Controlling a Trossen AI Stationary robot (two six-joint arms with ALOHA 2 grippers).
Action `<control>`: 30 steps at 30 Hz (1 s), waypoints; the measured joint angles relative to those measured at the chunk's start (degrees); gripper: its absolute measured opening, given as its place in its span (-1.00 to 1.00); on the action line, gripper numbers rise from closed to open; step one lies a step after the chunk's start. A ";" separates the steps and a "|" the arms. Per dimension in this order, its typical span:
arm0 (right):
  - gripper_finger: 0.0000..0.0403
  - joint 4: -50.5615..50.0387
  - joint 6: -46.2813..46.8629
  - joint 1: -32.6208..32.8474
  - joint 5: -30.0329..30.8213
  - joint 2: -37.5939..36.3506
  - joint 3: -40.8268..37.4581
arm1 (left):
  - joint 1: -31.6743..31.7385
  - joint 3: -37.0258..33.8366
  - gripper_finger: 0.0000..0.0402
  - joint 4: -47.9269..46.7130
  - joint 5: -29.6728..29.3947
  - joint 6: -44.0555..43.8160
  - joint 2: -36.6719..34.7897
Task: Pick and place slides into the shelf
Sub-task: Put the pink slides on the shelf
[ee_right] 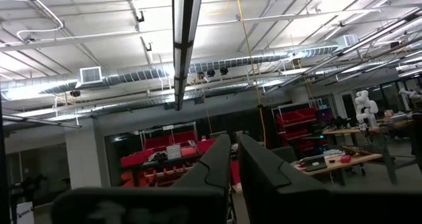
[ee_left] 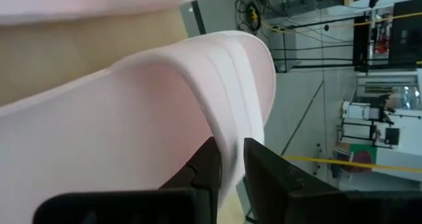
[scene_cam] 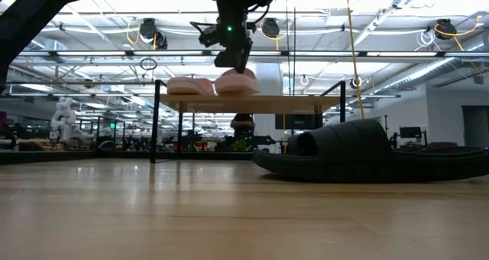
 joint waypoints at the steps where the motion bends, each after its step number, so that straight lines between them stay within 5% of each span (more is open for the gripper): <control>1: -0.89 -0.15 -0.06 -0.02 0.00 0.00 0.00 | 0.00 0.00 -0.69 -0.19 -0.34 0.12 0.02; 30: -0.89 -0.09 -1.40 0.00 0.04 0.00 0.00 | 0.55 0.07 -0.69 -3.11 -1.21 0.05 0.68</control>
